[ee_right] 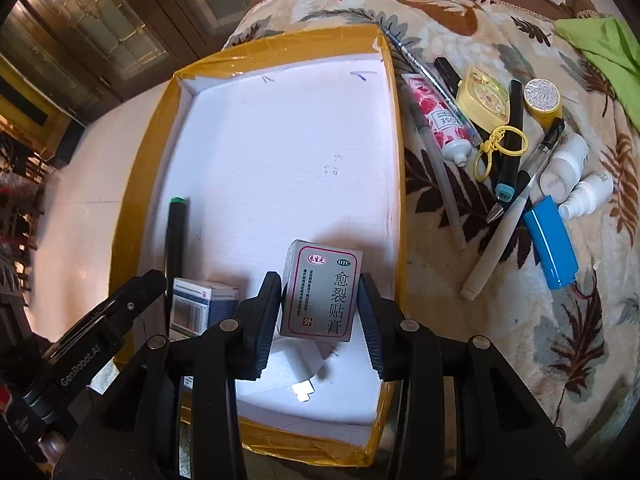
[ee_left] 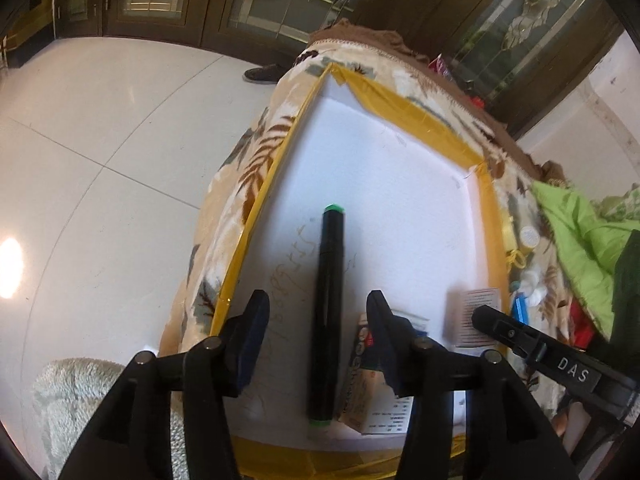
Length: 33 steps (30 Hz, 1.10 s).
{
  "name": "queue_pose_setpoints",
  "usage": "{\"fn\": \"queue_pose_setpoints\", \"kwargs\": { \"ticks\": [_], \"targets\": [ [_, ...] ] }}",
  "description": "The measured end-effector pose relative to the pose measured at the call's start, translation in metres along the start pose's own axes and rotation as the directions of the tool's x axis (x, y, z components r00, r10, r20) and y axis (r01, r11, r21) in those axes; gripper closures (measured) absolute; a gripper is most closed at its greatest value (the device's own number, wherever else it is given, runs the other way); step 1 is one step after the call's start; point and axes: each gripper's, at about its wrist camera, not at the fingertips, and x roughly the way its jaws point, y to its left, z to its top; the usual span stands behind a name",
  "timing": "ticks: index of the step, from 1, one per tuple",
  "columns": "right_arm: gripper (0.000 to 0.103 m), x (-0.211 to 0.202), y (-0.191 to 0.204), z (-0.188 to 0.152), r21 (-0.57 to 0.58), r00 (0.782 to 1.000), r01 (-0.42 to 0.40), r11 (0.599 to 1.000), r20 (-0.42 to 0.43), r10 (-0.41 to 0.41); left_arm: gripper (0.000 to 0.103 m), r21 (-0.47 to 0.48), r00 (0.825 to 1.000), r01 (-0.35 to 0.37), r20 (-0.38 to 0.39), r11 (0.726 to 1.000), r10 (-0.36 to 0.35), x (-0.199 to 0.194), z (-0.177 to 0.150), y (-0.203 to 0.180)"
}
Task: Organize rigid objects
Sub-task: 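Place the marker in the tray with the left tool while the right tool places the ointment box there, then grasp the blue battery pack with the right tool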
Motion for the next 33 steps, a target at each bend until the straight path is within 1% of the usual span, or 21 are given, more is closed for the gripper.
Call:
{"fn": "queue_pose_setpoints", "kwargs": {
  "ticks": [3, 5, 6, 7, 11, 14, 16, 20, 22, 24, 26, 27, 29, 31, 33],
  "targets": [
    [0.064, -0.008, -0.006, 0.003, 0.031, 0.999, -0.043, 0.999, 0.028, 0.042, 0.050, 0.011, 1.000, -0.001, 0.020, 1.000, 0.001, -0.004, 0.000, -0.002],
    [0.060, -0.012, -0.011, 0.004, 0.057, 0.997, -0.069, 0.996, 0.039, 0.067, 0.050, 0.027, 0.999, -0.002, 0.035, 1.000, 0.002, -0.006, -0.001, -0.005],
    [0.055, -0.013, -0.014, 0.004, 0.074, 0.996, -0.085, 0.994, 0.043, 0.082, 0.050, 0.034, 0.999, -0.005, 0.044, 0.999, 0.003, -0.007, -0.001, -0.007],
    [0.054, -0.014, -0.016, 0.004, 0.083, 0.995, -0.094, 0.992, 0.045, 0.091, 0.050, 0.042, 0.999, -0.008, 0.054, 0.999, 0.006, -0.009, -0.002, -0.009],
    [0.054, -0.023, -0.027, 0.008, 0.119, 0.993, -0.104, 0.987, 0.068, 0.096, 0.050, 0.081, 0.995, -0.015, 0.103, 0.997, 0.007, -0.017, -0.004, -0.017],
    [0.054, -0.039, -0.053, 0.013, 0.196, 0.986, -0.144, 0.970, 0.114, 0.123, 0.050, 0.113, 0.990, -0.016, 0.142, 0.994, 0.000, -0.024, -0.006, -0.024],
    [0.054, -0.051, -0.078, 0.014, 0.259, 0.980, -0.166, 0.951, 0.152, 0.130, 0.050, 0.139, 0.987, -0.016, 0.160, 0.990, -0.007, -0.027, -0.008, -0.029],
    [0.054, -0.076, -0.133, 0.014, 0.349, 0.977, -0.108, 0.931, 0.208, 0.035, 0.049, 0.193, 0.984, -0.011, 0.179, 0.981, -0.024, -0.029, -0.011, -0.040],
    [0.054, -0.077, -0.161, 0.012, 0.396, 0.978, -0.122, 0.910, 0.205, 0.042, 0.046, 0.215, 0.983, -0.006, 0.179, 0.977, -0.033, -0.030, -0.013, -0.044],
    [0.054, -0.069, -0.183, 0.009, 0.444, 0.982, -0.129, 0.887, 0.179, 0.053, 0.046, 0.228, 0.983, -0.001, 0.178, 0.974, -0.041, -0.029, -0.015, -0.048],
    [0.054, -0.058, -0.196, 0.009, 0.468, 0.988, -0.120, 0.876, 0.145, 0.058, 0.046, 0.238, 0.982, 0.002, 0.181, 0.971, -0.047, -0.030, -0.015, -0.050],
    [0.054, -0.052, -0.197, 0.010, 0.467, 0.991, -0.109, 0.877, 0.125, 0.057, 0.046, 0.239, 0.982, 0.004, 0.182, 0.971, -0.049, -0.030, -0.016, -0.051],
    [0.054, -0.040, -0.192, 0.016, 0.436, 0.996, -0.068, 0.898, 0.083, 0.035, 0.046, 0.240, 0.981, 0.011, 0.183, 0.971, -0.056, -0.030, -0.016, -0.051],
    [0.054, -0.031, -0.184, 0.022, 0.382, 0.999, -0.003, 0.924, 0.050, -0.017, 0.046, 0.234, 0.981, 0.019, 0.185, 0.972, -0.064, -0.032, -0.017, -0.050],
    [0.054, -0.023, -0.176, 0.026, 0.312, 0.997, 0.064, 0.948, 0.027, -0.077, 0.046, 0.226, 0.980, 0.033, 0.186, 0.974, -0.077, -0.033, -0.017, -0.050]
  ]
}}
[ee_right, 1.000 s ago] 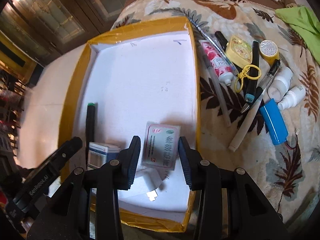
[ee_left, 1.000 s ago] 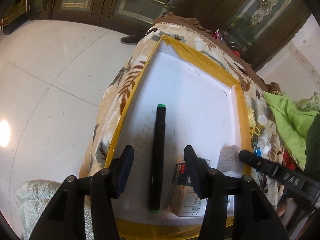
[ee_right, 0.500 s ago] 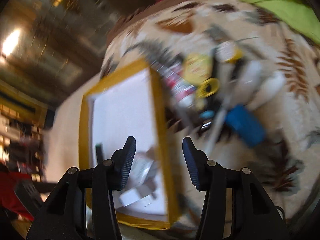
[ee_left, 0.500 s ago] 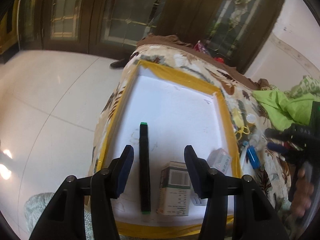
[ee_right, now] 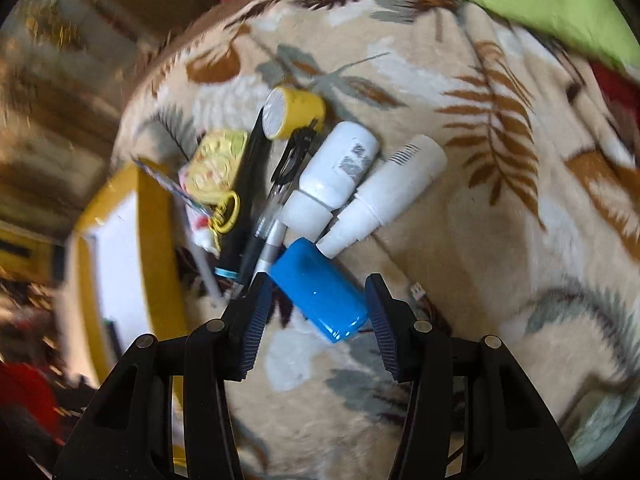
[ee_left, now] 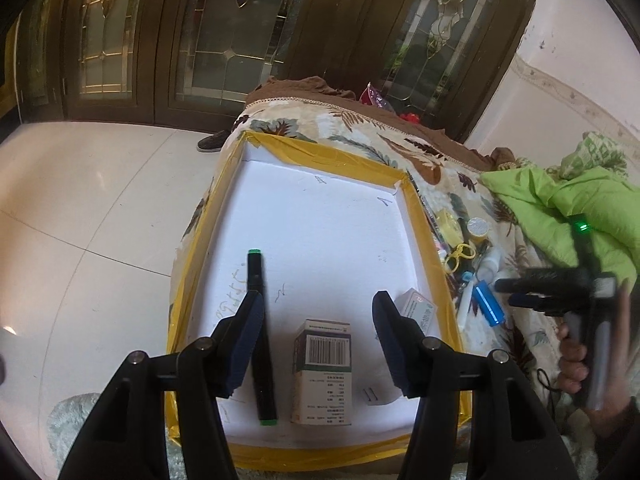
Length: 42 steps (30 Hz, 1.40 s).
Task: Organize rigid objects
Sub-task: 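Grasp the blue battery pack with the right tool, then grasp the white tube with the left tool while the right tool holds the blue battery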
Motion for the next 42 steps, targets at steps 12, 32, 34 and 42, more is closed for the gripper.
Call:
{"fn": "queue_pose_setpoints", "kwargs": {
  "ticks": [12, 32, 34, 42],
  "targets": [
    [0.055, 0.033, 0.027, -0.007, -0.202, 0.987, 0.131, 0.971, -0.062, -0.146, 0.044, 0.027, 0.999, 0.032, 0.021, 0.999, -0.032, -0.005, -0.004, -0.011],
    [0.067, 0.039, 0.016, -0.013, -0.170, 0.975, 0.067, 0.983, -0.198, -0.100, 0.041, 0.159, 0.998, 0.060, 0.020, 0.985, -0.065, -0.011, -0.016, -0.053],
    [0.067, 0.036, 0.008, -0.008, -0.143, 0.975, 0.013, 0.990, -0.219, -0.045, 0.041, 0.166, 0.995, 0.095, -0.011, 0.982, -0.094, -0.010, -0.015, -0.065],
    [0.067, 0.036, -0.007, -0.013, -0.135, 0.974, -0.021, 0.991, -0.226, -0.010, 0.041, 0.171, 0.982, 0.179, -0.096, 0.969, -0.165, -0.002, -0.011, -0.100]
  ]
}}
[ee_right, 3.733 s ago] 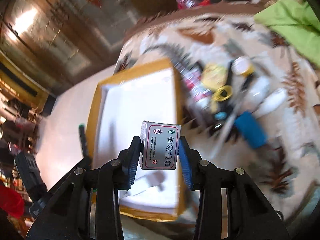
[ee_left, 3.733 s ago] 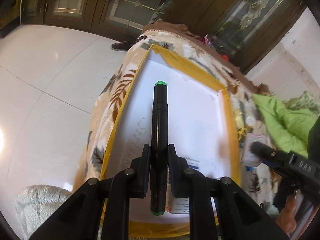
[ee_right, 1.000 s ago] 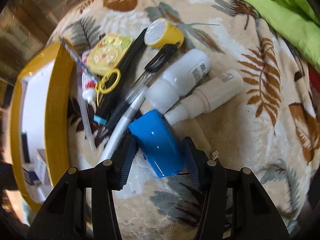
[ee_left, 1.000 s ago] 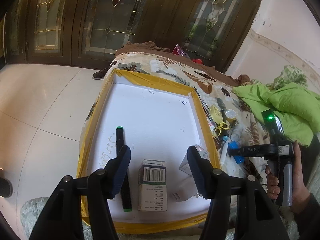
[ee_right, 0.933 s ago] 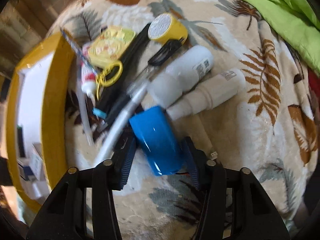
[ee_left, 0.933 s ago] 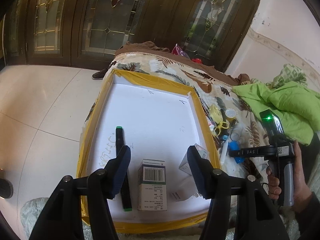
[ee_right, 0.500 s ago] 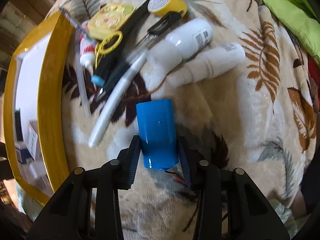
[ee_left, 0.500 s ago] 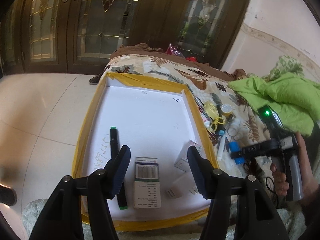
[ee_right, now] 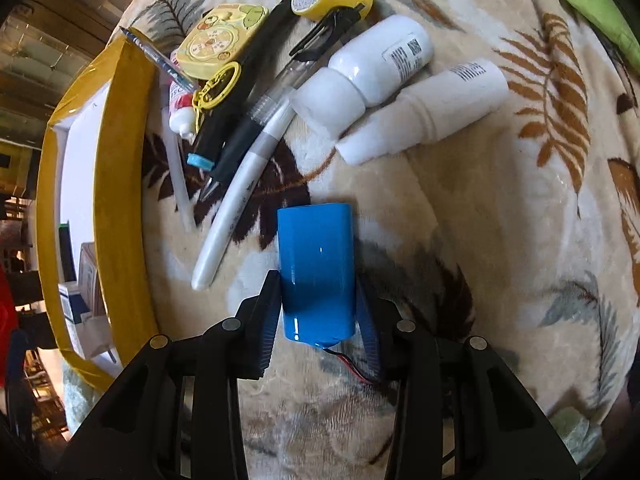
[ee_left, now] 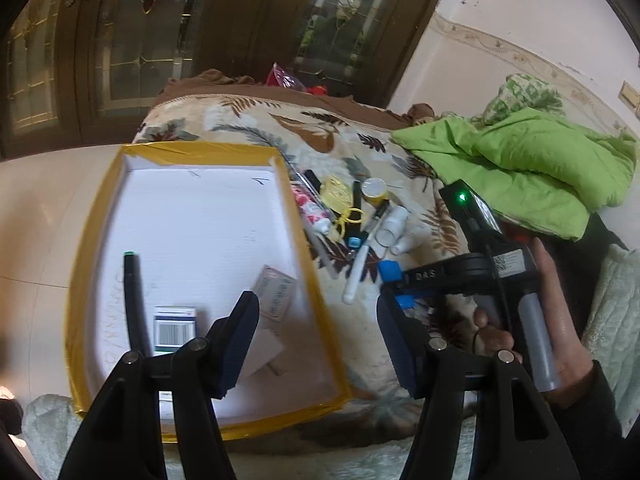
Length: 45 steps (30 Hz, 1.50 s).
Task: Organize rigid objects
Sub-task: 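Grasp the white tube with the left tool while the right tool holds the blue battery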
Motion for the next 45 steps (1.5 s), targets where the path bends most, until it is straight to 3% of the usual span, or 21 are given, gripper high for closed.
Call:
{"fn": "queue_pose_setpoints", "kwargs": {
  "ticks": [4, 10, 12, 18, 28, 33, 37, 45],
  "targets": [
    [0.067, -0.003, -0.005, 0.000, 0.006, 1.000, -0.028, 1.000, -0.004, 0.028, 0.041, -0.021, 0.999, 0.017, -0.029, 1.000, -0.018, 0.007, 0.001, -0.003],
    [0.067, -0.013, -0.027, -0.011, 0.067, 0.985, -0.170, 0.983, -0.027, 0.172, 0.041, -0.044, 0.999, 0.030, -0.041, 0.999, -0.032, 0.008, 0.003, -0.002],
    [0.067, -0.011, -0.024, -0.020, 0.060, 0.991, -0.121, 0.991, -0.045, 0.123, 0.041, -0.054, 0.998, 0.028, -0.047, 0.998, -0.031, 0.009, 0.004, -0.001],
    [0.067, -0.012, -0.031, -0.023, 0.075, 0.995, -0.086, 0.993, -0.034, 0.089, 0.041, -0.060, 0.997, 0.039, -0.058, 0.997, -0.043, 0.010, 0.008, -0.001],
    [0.067, -0.040, -0.047, -0.028, 0.183, 0.976, -0.216, 0.959, 0.049, 0.211, 0.041, -0.048, 0.991, 0.074, -0.109, 0.996, -0.079, 0.024, 0.015, -0.011],
    [0.067, -0.040, -0.058, -0.037, 0.242, 0.976, -0.217, 0.946, 0.065, 0.207, 0.041, -0.017, 0.985, 0.077, -0.152, 0.997, -0.079, 0.038, 0.019, -0.026],
    [0.067, -0.044, -0.069, -0.035, 0.291, 0.976, -0.209, 0.934, 0.115, 0.183, 0.041, 0.047, 0.970, 0.080, -0.232, 0.996, -0.067, 0.061, 0.021, -0.042],
    [0.067, -0.040, -0.076, -0.030, 0.320, 0.976, -0.202, 0.926, 0.138, 0.166, 0.042, 0.177, 0.927, -0.002, -0.369, 0.984, 0.069, 0.134, 0.032, -0.076]
  ]
}}
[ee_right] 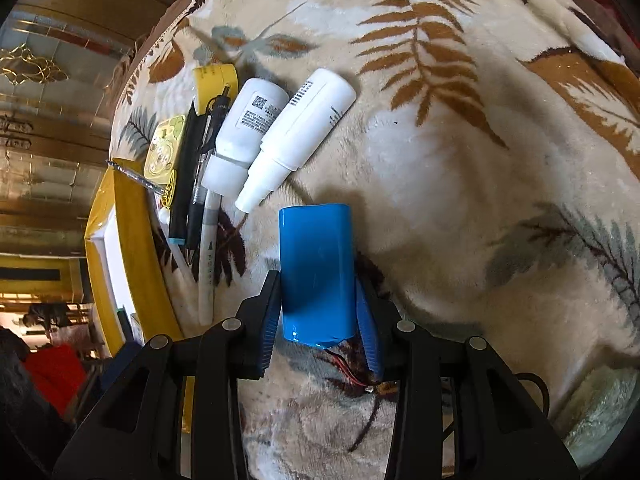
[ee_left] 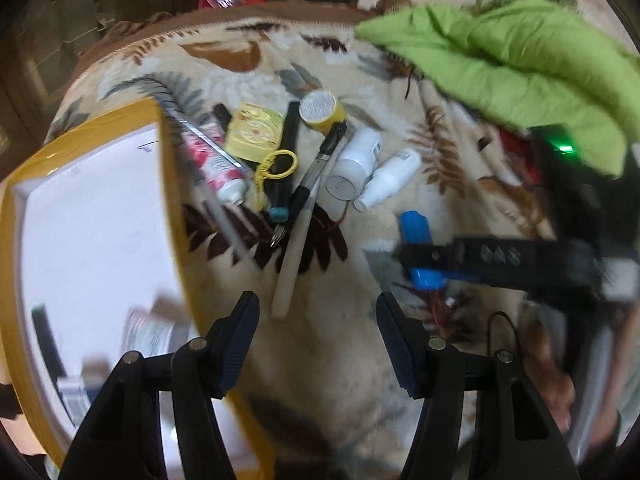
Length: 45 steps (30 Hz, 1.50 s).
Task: Organize rigid objects
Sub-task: 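Grasp the white tube with the left tool while the right tool holds the blue battery, then carry the white tube into the tray with the left tool while the right tool lowers the battery there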
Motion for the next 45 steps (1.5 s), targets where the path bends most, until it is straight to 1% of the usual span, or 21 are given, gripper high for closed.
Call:
{"fn": "queue_pose_setpoints", "kwargs": {
  "ticks": [2, 5, 7, 8, 10, 11, 13, 16, 18, 21, 24, 27, 29, 31, 33, 36, 37, 40, 41, 42, 45],
  "targets": [
    [0.067, 0.003, 0.002, 0.001, -0.006, 1.000, 0.004, 1.000, 0.000, -0.004, 0.047, 0.001, 0.998, -0.028, -0.053, 1.000, 0.028, 0.022, 0.010, -0.003],
    [0.067, 0.006, 0.000, 0.002, 0.002, 1.000, -0.007, 1.000, 0.002, 0.007, 0.054, -0.006, 0.992, -0.093, -0.090, 0.996, 0.092, 0.044, 0.017, -0.001],
    [0.067, 0.007, -0.001, 0.003, 0.005, 1.000, -0.009, 1.000, 0.002, 0.009, 0.076, -0.020, 0.987, -0.082, -0.141, 0.996, 0.078, 0.058, 0.017, 0.003],
    [0.067, 0.006, -0.001, 0.003, 0.002, 1.000, -0.007, 1.000, 0.003, 0.007, 0.076, -0.010, 0.988, -0.087, -0.132, 0.996, 0.085, 0.059, 0.015, 0.003],
    [0.067, 0.006, -0.002, 0.003, -0.002, 1.000, 0.001, 1.000, 0.001, -0.001, 0.093, 0.009, 0.990, -0.068, -0.125, 0.998, 0.068, 0.054, 0.009, 0.001],
    [0.067, 0.006, -0.002, 0.003, -0.004, 1.000, 0.003, 1.000, 0.002, -0.003, 0.093, 0.010, 0.990, -0.042, -0.134, 0.999, 0.043, 0.050, 0.002, 0.002],
    [0.067, 0.007, 0.001, 0.003, -0.005, 1.000, 0.007, 1.000, 0.002, -0.007, 0.093, 0.012, 0.988, -0.016, -0.151, 1.000, 0.018, 0.043, -0.012, 0.002],
    [0.067, 0.007, 0.001, 0.003, -0.005, 1.000, 0.009, 1.000, 0.001, -0.009, 0.092, -0.012, 0.979, 0.056, -0.196, 0.998, -0.057, 0.033, -0.043, 0.003],
    [0.067, 0.008, 0.002, 0.003, -0.009, 1.000, 0.014, 1.000, 0.000, -0.014, 0.092, -0.024, 0.972, 0.084, -0.217, 0.996, -0.087, 0.030, -0.050, 0.002],
    [0.067, 0.008, 0.004, 0.002, -0.014, 1.000, 0.018, 1.000, 0.000, -0.018, 0.090, -0.021, 0.973, 0.063, -0.223, 0.998, -0.066, 0.033, -0.050, -0.003],
    [0.066, 0.010, 0.004, 0.003, -0.009, 1.000, 0.020, 1.000, -0.004, -0.020, 0.089, -0.056, 0.974, 0.038, -0.221, 0.998, -0.050, 0.042, -0.037, -0.007],
    [0.066, 0.012, 0.003, 0.003, -0.002, 1.000, 0.016, 1.000, -0.003, -0.016, 0.091, -0.018, 0.983, 0.000, -0.181, 1.000, -0.004, 0.042, -0.033, -0.014],
    [0.066, 0.012, 0.003, 0.004, -0.002, 1.000, 0.016, 1.000, -0.005, -0.016, 0.092, -0.011, 0.988, 0.000, -0.155, 1.000, -0.001, 0.037, -0.037, -0.014],
    [0.066, 0.010, 0.002, 0.003, -0.001, 1.000, 0.008, 1.000, -0.001, -0.008, 0.092, -0.033, 0.993, 0.050, -0.106, 0.998, -0.053, 0.023, -0.043, -0.008],
    [0.067, 0.006, 0.003, 0.002, -0.004, 1.000, -0.002, 1.000, 0.010, 0.002, 0.092, -0.080, 0.992, 0.111, -0.056, 0.991, -0.115, 0.002, -0.051, 0.005],
    [0.067, -0.002, 0.011, -0.001, -0.024, 0.999, -0.022, 0.999, 0.034, 0.023, 0.092, -0.157, 0.974, 0.226, 0.026, 0.961, -0.225, -0.035, -0.063, 0.030],
    [0.067, -0.006, 0.016, -0.002, -0.036, 0.998, -0.031, 0.999, 0.048, 0.033, 0.092, -0.174, 0.969, 0.246, 0.057, 0.954, -0.239, -0.048, -0.067, 0.038],
    [0.067, -0.021, 0.040, -0.009, -0.099, 0.993, -0.054, 0.994, 0.095, 0.063, 0.092, -0.258, 0.944, 0.320, 0.166, 0.912, -0.285, -0.084, -0.076, 0.076],
    [0.067, -0.025, 0.049, -0.012, -0.122, 0.991, -0.065, 0.990, 0.105, 0.078, 0.092, -0.288, 0.937, 0.334, 0.202, 0.897, -0.284, -0.094, -0.078, 0.088],
    [0.067, -0.031, 0.062, -0.016, -0.154, 0.988, -0.083, 0.985, 0.116, 0.102, 0.092, -0.309, 0.935, 0.332, 0.236, 0.891, -0.266, -0.103, -0.076, 0.103],
    [0.067, -0.039, 0.101, -0.028, -0.224, 0.981, -0.135, 0.965, 0.104, 0.161, 0.092, -0.346, 0.933, 0.298, 0.302, 0.890, -0.195, -0.122, -0.071, 0.143]
  ]
}}
